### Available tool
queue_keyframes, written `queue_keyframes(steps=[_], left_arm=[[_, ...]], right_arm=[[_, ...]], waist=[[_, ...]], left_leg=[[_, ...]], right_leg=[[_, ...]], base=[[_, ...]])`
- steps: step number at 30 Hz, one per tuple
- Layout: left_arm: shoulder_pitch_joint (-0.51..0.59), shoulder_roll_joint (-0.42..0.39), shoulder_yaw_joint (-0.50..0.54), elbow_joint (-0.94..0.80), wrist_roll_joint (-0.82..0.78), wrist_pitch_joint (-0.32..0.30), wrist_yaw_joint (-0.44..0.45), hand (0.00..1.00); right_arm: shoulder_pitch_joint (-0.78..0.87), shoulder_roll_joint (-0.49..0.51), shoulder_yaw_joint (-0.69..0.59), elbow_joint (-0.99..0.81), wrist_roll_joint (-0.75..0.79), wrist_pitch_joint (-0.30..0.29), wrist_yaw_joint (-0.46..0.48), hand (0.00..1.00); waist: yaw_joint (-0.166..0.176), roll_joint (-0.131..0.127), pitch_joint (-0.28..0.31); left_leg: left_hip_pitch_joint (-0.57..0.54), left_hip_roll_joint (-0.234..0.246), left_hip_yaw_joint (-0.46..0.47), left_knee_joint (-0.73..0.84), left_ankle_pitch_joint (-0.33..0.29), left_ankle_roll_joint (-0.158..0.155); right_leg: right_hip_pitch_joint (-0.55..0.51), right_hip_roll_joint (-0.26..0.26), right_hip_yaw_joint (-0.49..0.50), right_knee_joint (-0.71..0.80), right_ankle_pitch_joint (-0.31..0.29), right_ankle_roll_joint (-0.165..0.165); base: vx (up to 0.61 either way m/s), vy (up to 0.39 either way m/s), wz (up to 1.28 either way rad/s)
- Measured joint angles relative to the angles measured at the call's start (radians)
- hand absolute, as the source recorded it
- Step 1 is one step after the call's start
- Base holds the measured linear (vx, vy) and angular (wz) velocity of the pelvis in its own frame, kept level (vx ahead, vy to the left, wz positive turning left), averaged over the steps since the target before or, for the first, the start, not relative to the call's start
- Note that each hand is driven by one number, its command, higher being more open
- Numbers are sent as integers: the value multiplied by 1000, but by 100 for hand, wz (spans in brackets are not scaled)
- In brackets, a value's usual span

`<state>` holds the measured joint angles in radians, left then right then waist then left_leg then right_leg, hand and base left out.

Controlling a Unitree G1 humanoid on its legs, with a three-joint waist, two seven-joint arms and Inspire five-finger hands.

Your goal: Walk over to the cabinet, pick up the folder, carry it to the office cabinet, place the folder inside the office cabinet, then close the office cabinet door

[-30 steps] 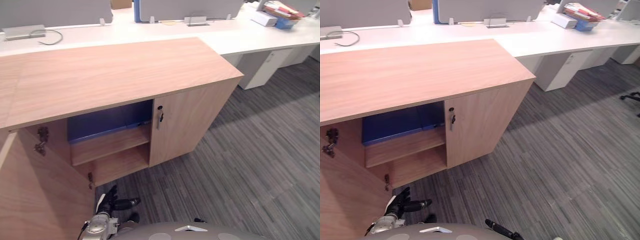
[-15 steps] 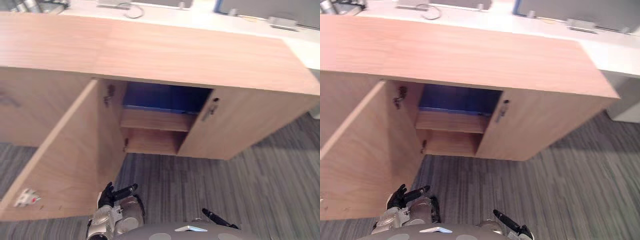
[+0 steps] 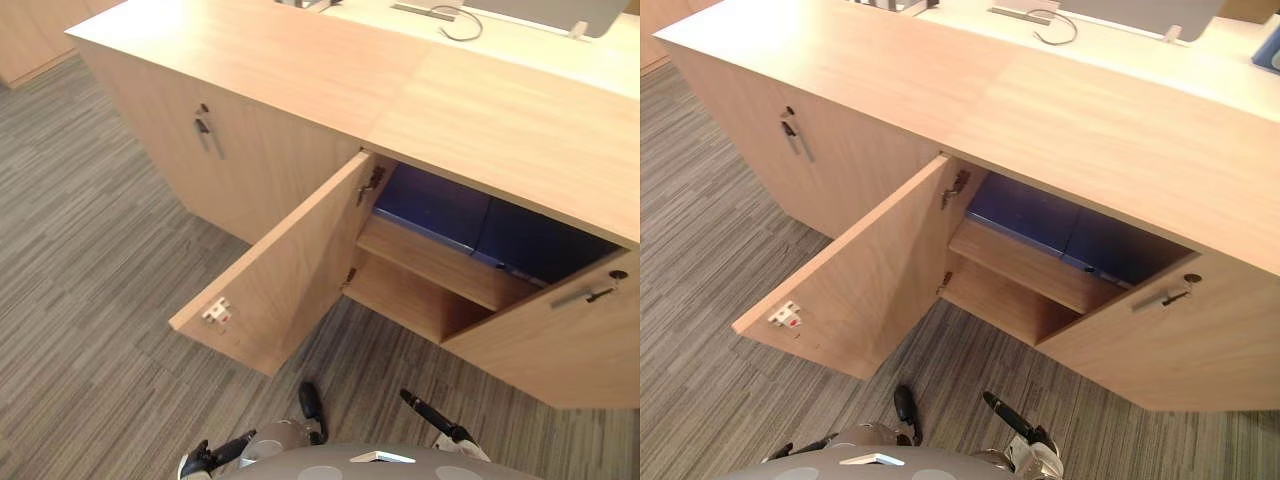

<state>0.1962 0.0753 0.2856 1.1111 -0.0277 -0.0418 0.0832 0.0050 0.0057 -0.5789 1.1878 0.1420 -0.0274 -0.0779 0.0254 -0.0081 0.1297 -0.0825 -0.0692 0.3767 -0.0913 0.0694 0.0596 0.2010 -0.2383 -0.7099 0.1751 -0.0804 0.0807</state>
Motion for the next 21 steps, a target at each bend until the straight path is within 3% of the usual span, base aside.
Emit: queue_keyframes(steps=[2,6,8,9,10,11,12,13,14,15,17,18,19,20,21], left_arm=[[13,1,-6,1,0,1,-1,100],[12,5,-12,-2,9,-1,-3,100],[10,7,-14,-4,9,-1,-6,100],[9,4,-17,-3,8,-1,-5,100],[6,5,-36,-4,9,-1,-5,100],[1,17,-40,-6,9,-3,-11,100],[7,20,-41,-9,8,-5,-6,100],[11,19,-44,-6,9,-3,-3,100],[4,22,-64,5,16,1,-1,100],[-6,22,-86,0,31,-13,-3,100],[-11,20,-86,-2,32,-26,-4,100],[-11,21,-84,-2,30,-26,-6,100],[-7,31,-79,-2,29,-26,-10,100],[-11,63,-60,-2,28,-28,-10,100],[-2,47,-51,-3,20,-25,1,100]], right_arm=[[6,1,4,-4,-1,0,0,100],[10,-1,42,-6,-17,0,1,100],[12,-2,42,-5,-16,3,1,100],[13,-3,42,-8,-16,2,1,100],[19,-8,46,-17,-15,1,2,100],[23,2,63,-12,-16,4,2,100],[30,3,81,-21,-16,-4,1,100],[38,0,84,-36,-17,-7,4,100],[49,-2,83,-48,3,-5,5,100],[51,-8,77,-44,3,-2,4,100],[51,-8,64,-43,5,-1,4,100],[49,-10,57,-35,4,-1,3,100],[49,3,57,-26,3,-1,2,100],[49,34,56,-14,5,-10,5,100],[48,17,25,-15,31,-5,12,100]], waist=[[-1,-2,-4],[-2,-11,-10],[-1,-16,-14],[-5,-7,-17],[-17,-3,-18],[-31,-33,-19],[-20,-16,-21],[-18,-10,-17],[-42,-16,-23],[-43,1,-31],[-40,14,-39],[-41,1,-50],[-43,-27,-55],[-43,-84,-54],[-28,-29,-50]], left_leg=[[0,-15,-18,0,0,1],[-9,-62,-45,0,0,2],[-23,-89,-48,0,0,2],[-30,-96,-57,0,-1,2],[-32,-104,-57,2,-37,-22],[-43,-111,-38,39,-61,10],[-65,-81,-71,140,-61,64],[-66,-85,-84,143,-46,105],[-53,-101,-144,127,-37,96],[-40,-103,-176,76,-18,69],[-30,-99,-196,19,-10,55],[-34,-101,-205,2,-30,16],[-37,-114,-190,11,-61,-26],[-127,-119,-187,261,-61,168],[-165,-57,-242,356,-155,78]], right_leg=[[9,-6,0,-4,-11,-15],[27,-26,-9,-32,-65,-13],[30,-42,-33,-49,-118,3],[29,-42,-38,-52,-132,30],[21,-33,-11,-41,-182,18],[-3,-39,75,-31,-230,4],[-44,-20,189,58,-270,-32],[-61,-2,270,97,-272,-53],[-89,47,454,125,-269,-88],[-115,83,563,135,-268,-77],[-137,101,594,110,-245,-38],[-153,103,585,83,-220,-20],[-168,78,586,57,-197,-25],[-177,19,573,77,-212,38],[-184,70,559,105,-227,30]], base=[[24,-19,30],[17,-36,23],[-26,-51,23],[-48,-30,53],[-51,-3,72],[-16,-12,58],[28,-54,26],[41,-74,62],[39,-21,100],[20,20,115],[10,3,85],[-6,-16,74],[-21,-1,68],[-43,-73,38],[-68,-41,26]])
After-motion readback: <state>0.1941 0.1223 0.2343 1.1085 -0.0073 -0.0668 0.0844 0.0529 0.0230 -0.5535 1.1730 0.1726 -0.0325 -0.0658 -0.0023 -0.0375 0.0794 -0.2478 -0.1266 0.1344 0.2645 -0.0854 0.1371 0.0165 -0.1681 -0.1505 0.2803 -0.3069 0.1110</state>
